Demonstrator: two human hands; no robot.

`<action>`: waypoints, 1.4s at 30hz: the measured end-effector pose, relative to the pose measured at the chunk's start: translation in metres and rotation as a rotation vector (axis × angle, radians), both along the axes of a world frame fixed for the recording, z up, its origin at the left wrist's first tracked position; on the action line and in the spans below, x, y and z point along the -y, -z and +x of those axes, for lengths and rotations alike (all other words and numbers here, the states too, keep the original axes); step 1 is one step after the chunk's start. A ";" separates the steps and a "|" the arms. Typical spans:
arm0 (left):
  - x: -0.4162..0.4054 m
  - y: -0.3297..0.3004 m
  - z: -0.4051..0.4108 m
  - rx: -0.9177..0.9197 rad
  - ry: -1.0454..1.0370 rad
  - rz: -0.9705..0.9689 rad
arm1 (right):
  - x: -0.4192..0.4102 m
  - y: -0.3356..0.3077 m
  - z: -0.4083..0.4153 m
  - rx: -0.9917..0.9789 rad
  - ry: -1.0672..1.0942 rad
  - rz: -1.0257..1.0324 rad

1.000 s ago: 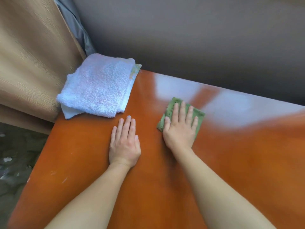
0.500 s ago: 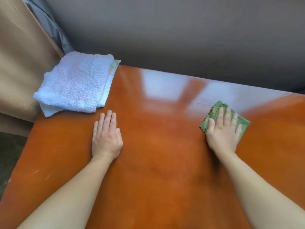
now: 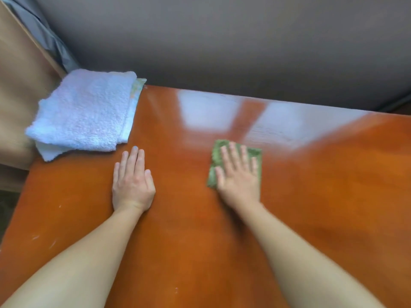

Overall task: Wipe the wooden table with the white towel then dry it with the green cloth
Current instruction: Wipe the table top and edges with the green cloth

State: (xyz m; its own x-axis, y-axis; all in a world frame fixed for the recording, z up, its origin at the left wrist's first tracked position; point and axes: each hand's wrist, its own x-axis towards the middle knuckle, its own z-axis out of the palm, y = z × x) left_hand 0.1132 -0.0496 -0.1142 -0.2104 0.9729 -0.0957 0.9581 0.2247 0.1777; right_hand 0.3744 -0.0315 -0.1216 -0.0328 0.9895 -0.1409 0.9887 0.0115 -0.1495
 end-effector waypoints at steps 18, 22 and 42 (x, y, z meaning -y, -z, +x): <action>-0.048 -0.007 0.120 0.051 -0.234 -0.077 | -0.078 -0.014 -0.001 -0.015 -0.015 -0.112; -0.051 0.001 0.121 -0.017 -0.244 -0.085 | -0.118 -0.012 0.047 0.025 0.046 -0.076; -0.052 -0.002 0.125 0.006 -0.262 -0.073 | -0.095 -0.010 -0.026 -0.087 -0.284 -0.043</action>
